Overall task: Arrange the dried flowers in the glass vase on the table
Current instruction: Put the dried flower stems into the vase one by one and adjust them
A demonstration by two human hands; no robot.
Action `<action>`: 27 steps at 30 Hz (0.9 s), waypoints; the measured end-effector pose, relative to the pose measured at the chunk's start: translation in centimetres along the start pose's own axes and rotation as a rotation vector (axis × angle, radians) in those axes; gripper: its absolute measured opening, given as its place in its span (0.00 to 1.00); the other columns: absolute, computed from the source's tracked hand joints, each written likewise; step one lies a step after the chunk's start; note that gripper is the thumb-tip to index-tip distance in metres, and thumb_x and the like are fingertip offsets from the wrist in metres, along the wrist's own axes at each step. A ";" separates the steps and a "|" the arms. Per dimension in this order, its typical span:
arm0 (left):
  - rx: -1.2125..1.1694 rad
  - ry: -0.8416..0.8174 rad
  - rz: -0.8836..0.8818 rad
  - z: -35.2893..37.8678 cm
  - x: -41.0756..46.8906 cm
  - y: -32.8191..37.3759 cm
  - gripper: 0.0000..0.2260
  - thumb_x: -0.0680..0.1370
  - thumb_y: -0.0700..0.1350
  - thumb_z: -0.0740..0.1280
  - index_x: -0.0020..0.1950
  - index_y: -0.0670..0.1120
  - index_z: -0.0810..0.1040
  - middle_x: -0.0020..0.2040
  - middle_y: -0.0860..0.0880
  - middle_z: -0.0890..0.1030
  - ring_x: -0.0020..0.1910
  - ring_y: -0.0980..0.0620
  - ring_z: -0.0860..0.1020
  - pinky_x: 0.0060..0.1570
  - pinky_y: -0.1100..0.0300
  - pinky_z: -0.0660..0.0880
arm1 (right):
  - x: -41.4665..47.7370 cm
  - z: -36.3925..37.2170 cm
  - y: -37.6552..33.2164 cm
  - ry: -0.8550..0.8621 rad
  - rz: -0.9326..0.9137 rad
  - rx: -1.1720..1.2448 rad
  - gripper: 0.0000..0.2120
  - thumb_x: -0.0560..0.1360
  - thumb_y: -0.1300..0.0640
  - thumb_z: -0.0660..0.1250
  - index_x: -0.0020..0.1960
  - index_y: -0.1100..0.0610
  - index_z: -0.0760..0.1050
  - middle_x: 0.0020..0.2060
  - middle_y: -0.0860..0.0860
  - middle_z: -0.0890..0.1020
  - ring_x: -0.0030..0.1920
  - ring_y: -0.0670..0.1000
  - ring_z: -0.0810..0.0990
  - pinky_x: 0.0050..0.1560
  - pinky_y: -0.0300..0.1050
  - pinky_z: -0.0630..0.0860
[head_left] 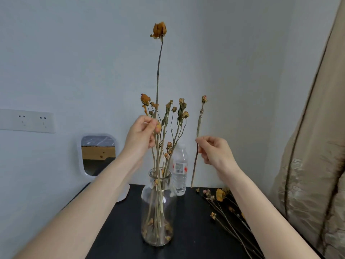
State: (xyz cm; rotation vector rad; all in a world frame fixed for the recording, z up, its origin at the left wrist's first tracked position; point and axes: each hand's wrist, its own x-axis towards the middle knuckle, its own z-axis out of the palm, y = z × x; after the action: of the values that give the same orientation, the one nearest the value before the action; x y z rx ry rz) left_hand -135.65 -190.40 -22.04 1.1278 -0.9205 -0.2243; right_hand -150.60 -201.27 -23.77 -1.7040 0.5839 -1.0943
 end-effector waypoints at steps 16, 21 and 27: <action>0.036 0.089 0.124 -1.2 3.6 -0.6 0.07 0.80 0.42 0.59 0.44 0.50 0.74 0.36 0.51 0.76 0.28 0.60 0.72 0.37 0.64 0.76 | 1.7 4.3 -1.3 -0.043 -0.114 0.127 0.05 0.79 0.59 0.61 0.46 0.58 0.74 0.28 0.48 0.74 0.21 0.41 0.65 0.22 0.31 0.63; 0.177 -0.005 0.104 -1.1 2.6 -3.0 0.07 0.80 0.42 0.60 0.44 0.51 0.74 0.38 0.50 0.78 0.32 0.58 0.74 0.39 0.65 0.77 | 2.1 4.8 -0.4 -0.053 -0.112 0.103 0.06 0.79 0.59 0.61 0.44 0.57 0.74 0.28 0.49 0.74 0.23 0.43 0.64 0.22 0.31 0.63; 0.591 -0.035 0.164 -1.3 1.3 -5.0 0.04 0.77 0.45 0.65 0.45 0.48 0.80 0.40 0.55 0.76 0.35 0.60 0.71 0.37 0.69 0.68 | 2.2 5.2 1.0 -0.042 -0.115 0.020 0.06 0.79 0.57 0.61 0.44 0.55 0.74 0.28 0.47 0.75 0.24 0.43 0.66 0.25 0.32 0.65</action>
State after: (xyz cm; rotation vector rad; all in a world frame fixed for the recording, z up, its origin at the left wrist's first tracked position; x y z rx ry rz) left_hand -132.46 -192.53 -25.76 1.5814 -1.1425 0.1785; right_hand -144.88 -200.91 -24.29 -1.7570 0.4515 -1.1380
